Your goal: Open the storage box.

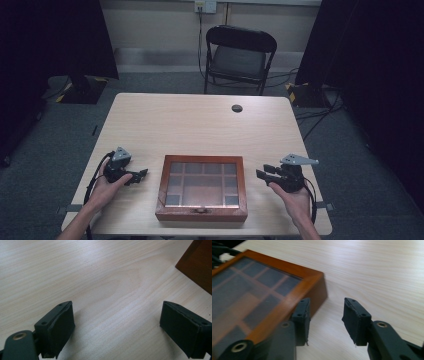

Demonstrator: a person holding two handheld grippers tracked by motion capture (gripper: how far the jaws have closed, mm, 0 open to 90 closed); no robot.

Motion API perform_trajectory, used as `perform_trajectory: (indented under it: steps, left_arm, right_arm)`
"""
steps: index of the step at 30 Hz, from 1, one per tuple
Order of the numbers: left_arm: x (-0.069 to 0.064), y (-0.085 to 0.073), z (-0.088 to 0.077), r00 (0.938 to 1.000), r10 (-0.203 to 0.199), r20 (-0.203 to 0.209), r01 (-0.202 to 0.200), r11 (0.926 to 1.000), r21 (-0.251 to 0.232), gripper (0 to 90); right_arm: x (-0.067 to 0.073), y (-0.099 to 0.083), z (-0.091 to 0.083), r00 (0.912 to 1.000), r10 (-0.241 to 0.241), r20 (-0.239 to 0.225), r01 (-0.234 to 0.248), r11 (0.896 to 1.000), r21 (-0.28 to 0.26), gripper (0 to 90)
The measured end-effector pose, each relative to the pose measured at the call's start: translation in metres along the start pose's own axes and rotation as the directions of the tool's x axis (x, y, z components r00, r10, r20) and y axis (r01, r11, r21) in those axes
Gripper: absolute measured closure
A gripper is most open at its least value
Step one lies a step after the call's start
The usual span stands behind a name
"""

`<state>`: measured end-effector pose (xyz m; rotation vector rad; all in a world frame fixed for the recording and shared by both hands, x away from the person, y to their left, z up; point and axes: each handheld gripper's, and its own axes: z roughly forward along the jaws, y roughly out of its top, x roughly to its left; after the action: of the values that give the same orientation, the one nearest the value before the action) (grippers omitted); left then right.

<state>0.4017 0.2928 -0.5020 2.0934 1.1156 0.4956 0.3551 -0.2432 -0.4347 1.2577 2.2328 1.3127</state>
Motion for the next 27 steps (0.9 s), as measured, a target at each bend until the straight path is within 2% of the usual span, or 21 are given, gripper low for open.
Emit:
perform_trajectory:
  steps: [1, 2, 4, 7, 14, 18, 21, 22, 25, 26, 27]
  left_arm:
    - [0.000, 0.000, 0.000, 1.0000, 0.000, 0.000, 0.000, 1.0000, 0.000, 11.4]
    - [0.000, 0.000, 0.000, 1.0000, 0.001, 0.000, -0.001, 1.0000, 0.000, 11.4]
    - [0.000, 0.000, 0.000, 1.0000, -0.001, 0.000, 0.001, 1.0000, -0.001, 11.4]
    - [0.000, 0.000, 0.000, 1.0000, 0.000, 0.000, 0.000, 1.0000, 0.000, 11.4]
    - [0.000, 0.000, 0.000, 1.0000, -0.001, 0.000, 0.001, 1.0000, 0.000, 11.3]
    - [0.000, 0.000, 0.000, 1.0000, 0.000, 0.000, 0.000, 1.0000, 0.000, 11.3]
    - [0.000, 0.000, 0.000, 1.0000, 0.000, 0.000, 0.000, 1.0000, 0.000, 11.4]
    - [0.000, 0.000, 0.000, 1.0000, 0.001, -0.001, -0.001, 1.0000, 0.000, 11.3]
    - [0.000, 0.000, 0.000, 1.0000, -0.002, -0.001, 0.002, 1.0000, -0.002, 11.4]
    - [0.000, 0.000, 0.000, 1.0000, -0.005, 0.001, 0.005, 1.0000, -0.002, 11.4]
    - [0.000, 0.000, 0.000, 1.0000, 0.000, 0.000, 0.000, 1.0000, 0.000, 11.4]
  right_arm:
    - [0.000, 0.000, 0.000, 1.0000, 0.000, 0.000, 0.000, 1.000, 0.000, 58.7]
    - [0.006, 0.004, 0.000, 0.9992, -0.022, -0.032, 0.022, 1.000, -0.002, 61.1]
    - [0.009, 0.005, 0.001, 0.9988, -0.027, -0.041, 0.027, 1.000, -0.001, 61.7]
    - [0.022, 0.010, 0.001, 0.9945, -0.064, -0.083, 0.064, 0.998, 0.000, 64.1]
    - [0.037, 0.020, 0.007, 0.9860, -0.098, -0.135, 0.100, 0.995, 0.003, 65.1]
    - [0.045, 0.026, 0.010, 0.9802, -0.105, -0.168, 0.104, 0.994, -0.012, 65.4]
    - [0.055, 0.032, 0.014, 0.9713, -0.134, -0.197, 0.133, 0.991, -0.017, 66.9]
    - [0.064, 0.034, 0.018, 0.9627, -0.152, -0.224, 0.151, 0.988, -0.023, 67.8]
    - [0.074, 0.033, 0.022, 0.9508, -0.172, -0.258, 0.174, 0.985, -0.015, 69.2]
    - [0.074, 0.033, 0.022, 0.9508, -0.172, -0.258, 0.174, 0.985, -0.015, 69.2]
    - [0.081, 0.032, 0.025, 0.9405, -0.186, -0.285, 0.193, 0.981, -0.003, 70.6]
